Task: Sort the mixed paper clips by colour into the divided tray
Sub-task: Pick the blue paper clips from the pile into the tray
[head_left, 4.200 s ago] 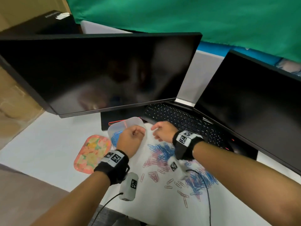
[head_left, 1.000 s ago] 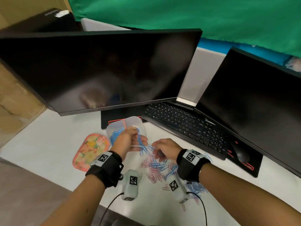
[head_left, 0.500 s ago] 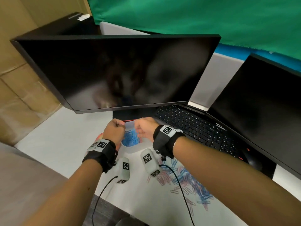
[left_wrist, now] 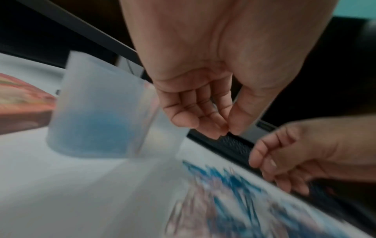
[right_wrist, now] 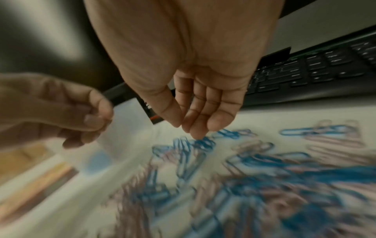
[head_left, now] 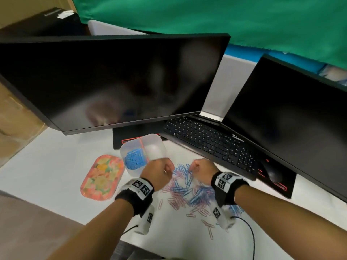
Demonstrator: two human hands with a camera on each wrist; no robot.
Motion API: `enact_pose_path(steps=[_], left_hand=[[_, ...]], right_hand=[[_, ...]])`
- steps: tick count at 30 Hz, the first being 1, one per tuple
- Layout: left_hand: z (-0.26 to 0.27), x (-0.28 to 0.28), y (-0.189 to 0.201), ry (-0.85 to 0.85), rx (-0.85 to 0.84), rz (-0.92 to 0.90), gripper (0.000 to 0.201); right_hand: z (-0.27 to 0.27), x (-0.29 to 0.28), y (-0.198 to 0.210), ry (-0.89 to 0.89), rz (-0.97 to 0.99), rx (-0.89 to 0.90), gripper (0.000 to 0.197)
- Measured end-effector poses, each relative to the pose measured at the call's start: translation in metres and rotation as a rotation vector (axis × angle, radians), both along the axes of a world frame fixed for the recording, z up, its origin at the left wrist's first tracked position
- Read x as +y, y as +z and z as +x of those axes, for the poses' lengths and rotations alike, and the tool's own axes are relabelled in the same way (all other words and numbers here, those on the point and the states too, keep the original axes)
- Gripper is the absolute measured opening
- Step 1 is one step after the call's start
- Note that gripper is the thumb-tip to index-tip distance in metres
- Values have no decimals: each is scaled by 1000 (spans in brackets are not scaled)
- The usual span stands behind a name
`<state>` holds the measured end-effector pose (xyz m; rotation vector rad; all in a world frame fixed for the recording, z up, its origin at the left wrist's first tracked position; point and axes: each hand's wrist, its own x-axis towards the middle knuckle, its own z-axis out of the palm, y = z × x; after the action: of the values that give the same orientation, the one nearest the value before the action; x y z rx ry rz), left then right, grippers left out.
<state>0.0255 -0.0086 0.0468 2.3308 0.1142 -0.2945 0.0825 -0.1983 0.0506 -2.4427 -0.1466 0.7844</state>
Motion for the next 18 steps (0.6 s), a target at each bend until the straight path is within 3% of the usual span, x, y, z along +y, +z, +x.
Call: enact_pose_path(steps=[4, 8, 13, 18], left_hand=[[-5, -23, -26, -236, 132, 230, 25], [-10, -28, -44, -277, 181, 386, 20], [-12, -22, -50, -254, 169, 384, 13], [-13, -16, -47, -183, 177, 252, 12]], right_hand=[[-28, -11, -20, 220, -120, -21, 26], [-48, -9, -38, 433, -106, -140, 29], [-51, -7, -47, 462, -74, -227, 26], [-49, -14, -51, 455, -40, -207, 33]])
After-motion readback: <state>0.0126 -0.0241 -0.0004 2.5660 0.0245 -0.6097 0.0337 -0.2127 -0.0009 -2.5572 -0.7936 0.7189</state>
